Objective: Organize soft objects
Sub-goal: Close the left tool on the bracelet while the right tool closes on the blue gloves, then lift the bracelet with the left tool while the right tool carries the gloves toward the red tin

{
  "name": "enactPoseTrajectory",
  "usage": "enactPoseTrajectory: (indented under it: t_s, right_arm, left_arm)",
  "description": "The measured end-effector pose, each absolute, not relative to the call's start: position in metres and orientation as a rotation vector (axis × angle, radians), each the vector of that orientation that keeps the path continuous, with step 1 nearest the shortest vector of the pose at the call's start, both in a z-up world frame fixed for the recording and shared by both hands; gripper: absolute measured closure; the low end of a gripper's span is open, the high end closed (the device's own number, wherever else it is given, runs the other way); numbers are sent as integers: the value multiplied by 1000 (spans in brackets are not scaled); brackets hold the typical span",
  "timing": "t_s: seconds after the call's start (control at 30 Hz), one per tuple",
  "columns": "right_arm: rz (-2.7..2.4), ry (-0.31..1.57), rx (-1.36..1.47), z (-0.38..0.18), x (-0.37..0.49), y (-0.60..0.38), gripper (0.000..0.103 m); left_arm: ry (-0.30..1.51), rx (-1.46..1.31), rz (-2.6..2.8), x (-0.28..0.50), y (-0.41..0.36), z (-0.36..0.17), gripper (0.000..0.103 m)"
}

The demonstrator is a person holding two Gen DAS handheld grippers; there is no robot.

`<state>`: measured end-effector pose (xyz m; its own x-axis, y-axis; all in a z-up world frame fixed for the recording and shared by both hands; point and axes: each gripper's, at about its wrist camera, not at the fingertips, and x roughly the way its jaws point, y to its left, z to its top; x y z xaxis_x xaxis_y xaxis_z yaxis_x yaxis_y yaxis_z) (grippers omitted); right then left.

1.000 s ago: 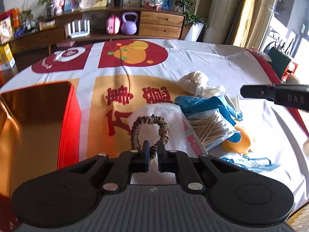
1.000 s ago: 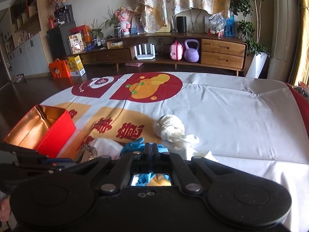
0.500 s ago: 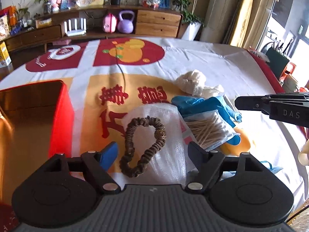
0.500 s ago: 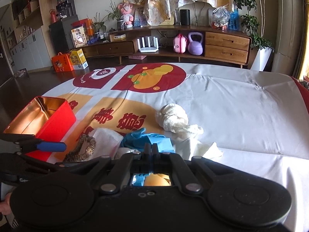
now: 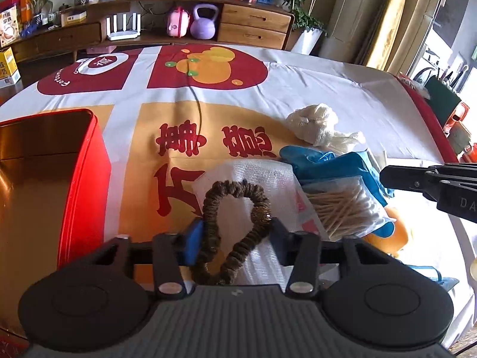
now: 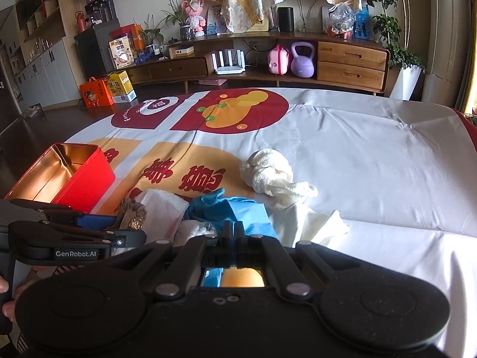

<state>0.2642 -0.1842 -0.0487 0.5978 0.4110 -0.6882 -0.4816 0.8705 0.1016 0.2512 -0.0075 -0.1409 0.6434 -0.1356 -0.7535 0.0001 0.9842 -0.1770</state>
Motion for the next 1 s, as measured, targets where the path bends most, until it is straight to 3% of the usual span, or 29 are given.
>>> enactPoseTrajectory:
  t_s: [0.07, 0.13, 0.3, 0.57, 0.83, 1.0]
  right_arm:
    - [519, 772, -99, -48, 265, -184, 103]
    - [515, 769, -100, -48, 264, -184, 103]
    - [512, 762, -102, -47, 259, -183, 103]
    - [509, 740, -103, -38, 251, -179, 103]
    - [516, 703, -99, -23, 245, -182, 103]
    - [511, 725, -110, -28, 253, -181, 85]
  left_arm:
    - [861, -161, -72, 250, -7, -139, 71]
    - [860, -165, -79, 248, -6, -138, 74]
    - [842, -156, -77, 238, -4, -129, 74]
    - [831, -163, -131, 220, -6, -116, 85]
    - [808, -150, -143, 209, -6, -100, 85]
    - [820, -149, -145, 210, -6, -101, 85]
